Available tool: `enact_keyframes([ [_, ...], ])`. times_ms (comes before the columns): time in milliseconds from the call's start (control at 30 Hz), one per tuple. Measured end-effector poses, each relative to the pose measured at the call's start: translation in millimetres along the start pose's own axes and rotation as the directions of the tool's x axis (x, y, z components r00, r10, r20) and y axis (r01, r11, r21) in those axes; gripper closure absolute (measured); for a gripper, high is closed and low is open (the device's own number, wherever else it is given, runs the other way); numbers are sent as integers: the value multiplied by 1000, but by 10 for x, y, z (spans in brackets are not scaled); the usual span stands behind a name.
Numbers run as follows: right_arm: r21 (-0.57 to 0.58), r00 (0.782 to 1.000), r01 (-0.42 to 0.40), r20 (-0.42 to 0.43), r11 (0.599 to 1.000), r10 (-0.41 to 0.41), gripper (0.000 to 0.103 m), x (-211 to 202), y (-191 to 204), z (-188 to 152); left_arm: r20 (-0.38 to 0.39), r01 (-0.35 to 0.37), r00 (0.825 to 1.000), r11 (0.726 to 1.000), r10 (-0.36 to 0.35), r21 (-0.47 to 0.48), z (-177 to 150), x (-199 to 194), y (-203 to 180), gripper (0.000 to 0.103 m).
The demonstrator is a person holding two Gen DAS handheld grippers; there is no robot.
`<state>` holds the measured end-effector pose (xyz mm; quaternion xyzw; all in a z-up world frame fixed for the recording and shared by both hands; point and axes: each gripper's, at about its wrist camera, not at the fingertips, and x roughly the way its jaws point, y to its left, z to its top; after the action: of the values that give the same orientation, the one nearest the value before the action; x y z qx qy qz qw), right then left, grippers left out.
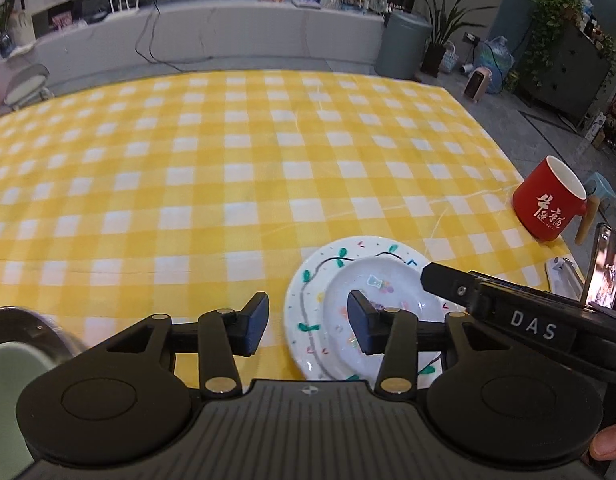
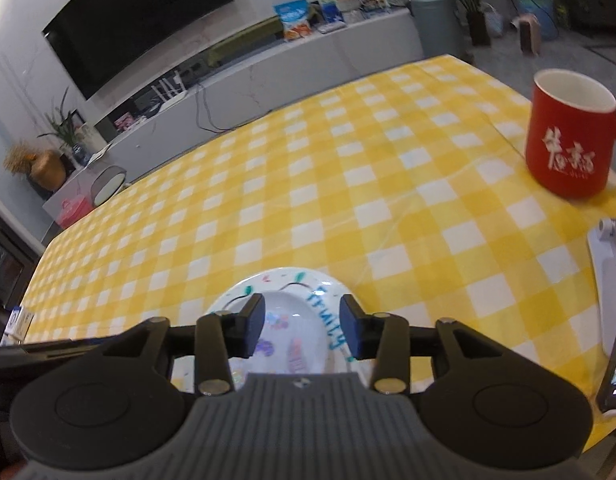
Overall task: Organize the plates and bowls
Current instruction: 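Move both tools to the nested bowl stack and close on its rim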
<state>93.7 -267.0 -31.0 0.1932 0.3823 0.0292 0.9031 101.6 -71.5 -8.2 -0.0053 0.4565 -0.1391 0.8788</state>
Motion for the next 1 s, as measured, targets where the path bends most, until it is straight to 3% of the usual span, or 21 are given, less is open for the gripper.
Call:
enact_keyframes([
  [233,-58,998,-58,13,997,59,50,-135,324,-90,94,-54,994,998,52,14,-106,-418,208,46],
  [433,-97,996,-65,51,993,70,36,-314,655,-190,172,-68,983,998,70,-15,-159,-798,477,43],
  [533,-91,994,-54,89,994,62,32,-410,782,-249,209,-79,974,996,88,-50,-183,-948,618,39],
  [567,-77,994,-39,99,996,47,20,-448,815,-274,221,-83,971,995,94,-60,-197,-994,661,39],
  [600,-56,992,-29,118,998,35,15,-489,839,-306,237,-96,965,993,110,-69,-215,-1044,704,39],
  [700,-23,989,-52,139,998,55,13,-572,925,-391,281,-177,941,982,187,-63,-269,-1154,770,37],
  [833,10,991,-101,94,995,100,13,-573,1104,-465,281,-205,932,972,230,-116,-320,-1245,918,33],
  [1000,6,992,-121,47,993,121,13,-532,1383,-580,228,-228,937,957,266,-180,-403,-1302,1205,32],
])
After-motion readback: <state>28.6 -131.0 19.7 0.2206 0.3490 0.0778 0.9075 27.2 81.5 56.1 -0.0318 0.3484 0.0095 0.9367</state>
